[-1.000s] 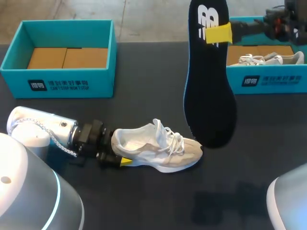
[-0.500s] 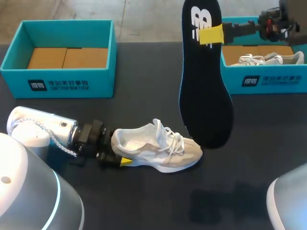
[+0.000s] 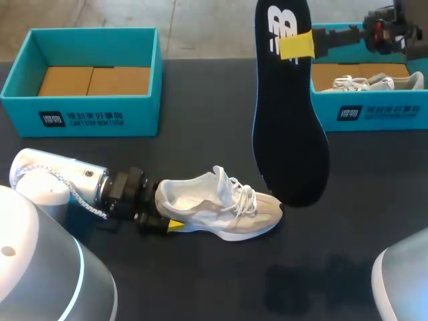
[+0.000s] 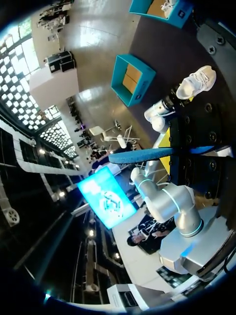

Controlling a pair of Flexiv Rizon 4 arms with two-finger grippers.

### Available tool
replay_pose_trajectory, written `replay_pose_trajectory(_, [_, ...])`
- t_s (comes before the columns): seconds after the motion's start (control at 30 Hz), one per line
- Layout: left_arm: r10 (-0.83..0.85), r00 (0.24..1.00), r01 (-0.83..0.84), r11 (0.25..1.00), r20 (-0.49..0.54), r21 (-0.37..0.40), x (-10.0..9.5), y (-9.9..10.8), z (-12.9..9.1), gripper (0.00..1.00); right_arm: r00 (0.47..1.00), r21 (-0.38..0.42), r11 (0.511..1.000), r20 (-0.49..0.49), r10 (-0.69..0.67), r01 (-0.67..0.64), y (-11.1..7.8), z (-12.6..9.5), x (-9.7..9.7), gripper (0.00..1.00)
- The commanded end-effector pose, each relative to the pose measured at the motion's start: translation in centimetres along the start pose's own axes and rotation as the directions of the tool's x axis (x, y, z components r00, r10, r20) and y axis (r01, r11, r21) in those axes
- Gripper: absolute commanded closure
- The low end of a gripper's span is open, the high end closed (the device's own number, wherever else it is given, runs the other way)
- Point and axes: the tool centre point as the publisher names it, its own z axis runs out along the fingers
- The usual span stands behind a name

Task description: Take the shoe out of the shoebox, open the shoe tongue, remove and reinsert the insole, then place the shoe into the shoebox

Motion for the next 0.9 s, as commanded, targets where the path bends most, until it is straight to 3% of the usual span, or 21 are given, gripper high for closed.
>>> replay_pose_trajectory(0.03, [0.017, 1.000, -0.017, 1.000, 0.003, -0.001, -0.1, 0.3, 0.0, 1.00, 1.000, 0.005, 1.000, -0.001, 0.001, -0.001, 0.3, 0.3, -0.1, 1.00])
replay_pose_trajectory(0.53, [0.061, 0.998, -0.061, 0.998, 0.014, -0.015, -0.5, 0.4, -0.1, 1.00, 1.000, 0.005, 1.000, -0.001, 0.001, -0.001, 0.3, 0.3, -0.1, 1.00])
replay_pose_trajectory(0.9, [0.066, 0.998, -0.066, 0.998, 0.024, -0.020, -1.0, 0.4, -0.3, 1.00, 0.999, 0.000, 1.000, -0.026, -0.023, 0.023, -1.6, 0.8, -1.3, 1.00])
